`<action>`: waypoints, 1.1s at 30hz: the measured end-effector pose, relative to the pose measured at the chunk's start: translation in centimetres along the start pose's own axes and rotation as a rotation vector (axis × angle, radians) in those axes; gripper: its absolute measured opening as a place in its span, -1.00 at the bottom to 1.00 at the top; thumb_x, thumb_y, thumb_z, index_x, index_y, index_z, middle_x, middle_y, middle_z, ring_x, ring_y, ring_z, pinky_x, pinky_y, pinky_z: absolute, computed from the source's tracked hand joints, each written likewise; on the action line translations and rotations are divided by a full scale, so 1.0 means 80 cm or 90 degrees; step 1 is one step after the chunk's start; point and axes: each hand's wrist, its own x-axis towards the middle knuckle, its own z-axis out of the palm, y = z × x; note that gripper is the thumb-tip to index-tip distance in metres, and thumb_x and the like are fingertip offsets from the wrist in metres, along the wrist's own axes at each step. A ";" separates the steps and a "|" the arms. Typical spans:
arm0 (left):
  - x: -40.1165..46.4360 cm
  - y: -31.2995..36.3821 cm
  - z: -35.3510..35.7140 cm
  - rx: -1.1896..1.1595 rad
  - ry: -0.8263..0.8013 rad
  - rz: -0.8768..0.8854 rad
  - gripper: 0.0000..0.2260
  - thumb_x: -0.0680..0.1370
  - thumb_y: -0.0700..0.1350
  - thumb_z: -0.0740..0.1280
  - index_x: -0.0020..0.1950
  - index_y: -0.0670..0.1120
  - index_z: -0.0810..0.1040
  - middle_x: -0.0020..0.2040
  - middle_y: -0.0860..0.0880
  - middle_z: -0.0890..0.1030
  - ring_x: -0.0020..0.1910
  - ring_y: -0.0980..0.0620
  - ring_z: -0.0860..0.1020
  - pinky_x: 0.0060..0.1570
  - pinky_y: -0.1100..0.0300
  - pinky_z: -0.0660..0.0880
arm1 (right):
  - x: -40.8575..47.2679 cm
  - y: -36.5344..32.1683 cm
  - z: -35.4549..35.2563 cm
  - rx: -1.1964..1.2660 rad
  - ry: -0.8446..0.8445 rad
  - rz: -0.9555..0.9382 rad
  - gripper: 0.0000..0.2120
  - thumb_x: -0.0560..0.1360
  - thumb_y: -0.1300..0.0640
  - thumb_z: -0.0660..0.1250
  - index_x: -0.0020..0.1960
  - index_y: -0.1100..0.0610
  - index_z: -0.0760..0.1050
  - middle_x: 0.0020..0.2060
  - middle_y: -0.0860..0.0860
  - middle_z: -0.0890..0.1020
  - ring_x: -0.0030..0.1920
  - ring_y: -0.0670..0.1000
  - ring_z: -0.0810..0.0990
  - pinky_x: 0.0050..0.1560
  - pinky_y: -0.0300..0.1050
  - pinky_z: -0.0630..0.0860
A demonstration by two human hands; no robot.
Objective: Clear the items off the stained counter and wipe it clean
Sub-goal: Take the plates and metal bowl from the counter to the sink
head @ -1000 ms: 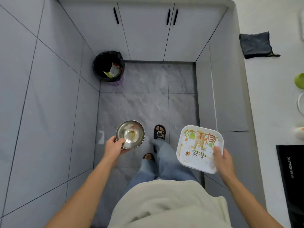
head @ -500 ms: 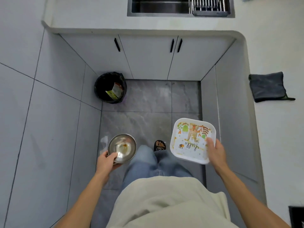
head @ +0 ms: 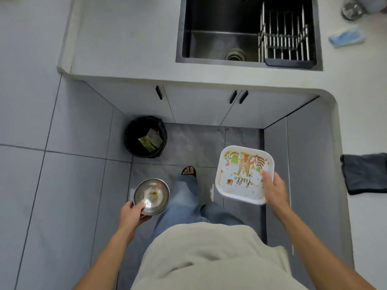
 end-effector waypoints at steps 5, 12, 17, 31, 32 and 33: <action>0.032 0.129 0.055 0.042 -0.066 0.044 -0.94 0.59 -0.30 0.37 0.04 -0.23 0.61 0.00 -0.24 0.69 -0.13 -0.12 0.69 -0.22 0.09 0.71 | 0.027 -0.023 -0.002 -0.006 0.048 0.039 -0.71 0.67 -0.13 0.20 0.16 0.02 0.58 -0.02 0.00 0.73 -0.03 0.09 0.73 0.00 0.14 0.69; 0.055 0.281 0.148 0.097 -0.137 0.111 -0.87 0.59 -0.28 0.37 0.12 -0.17 0.65 0.10 -0.23 0.73 -0.03 -0.10 0.71 -0.18 0.10 0.69 | 0.050 -0.054 -0.024 0.025 0.102 0.085 -0.74 0.68 -0.12 0.20 0.15 0.00 0.58 -0.08 -0.07 0.75 -0.17 -0.09 0.75 -0.33 -0.23 0.60; 0.063 0.351 0.197 0.107 -0.136 0.120 -0.90 0.59 -0.25 0.40 0.07 -0.15 0.67 0.16 -0.29 0.69 0.04 -0.17 0.75 -0.11 0.01 0.74 | 0.102 -0.102 -0.032 0.043 0.115 0.083 -0.77 0.67 -0.11 0.22 0.09 -0.01 0.58 -0.10 -0.03 0.75 -0.16 -0.01 0.75 -0.29 -0.10 0.64; 0.052 0.556 0.338 -0.089 -0.135 0.146 -0.88 0.58 -0.26 0.40 0.10 -0.25 0.66 -0.01 -0.17 0.71 -0.05 -0.09 0.70 -0.17 0.09 0.71 | 0.315 -0.388 -0.013 0.039 0.077 -0.093 -0.77 0.63 -0.22 0.20 -0.02 -0.15 0.56 -0.15 -0.20 0.72 -0.15 -0.19 0.69 -0.22 -0.17 0.58; 0.056 0.573 0.349 -0.096 -0.138 0.150 -0.90 0.59 -0.26 0.40 0.07 -0.24 0.65 -0.04 -0.16 0.70 -0.07 -0.08 0.69 -0.18 0.10 0.71 | 0.331 -0.408 -0.007 0.033 0.079 -0.105 -0.79 0.63 -0.21 0.20 -0.04 -0.17 0.55 -0.17 -0.19 0.71 -0.15 -0.19 0.69 -0.20 -0.17 0.59; 0.061 0.588 0.359 -0.104 -0.141 0.152 -0.92 0.59 -0.26 0.39 0.05 -0.22 0.65 -0.05 -0.15 0.69 -0.09 -0.08 0.69 -0.19 0.11 0.71 | 0.344 -0.426 0.000 0.026 0.078 -0.119 -0.79 0.64 -0.20 0.19 -0.05 -0.17 0.53 -0.18 -0.19 0.70 -0.15 -0.20 0.68 -0.21 -0.19 0.60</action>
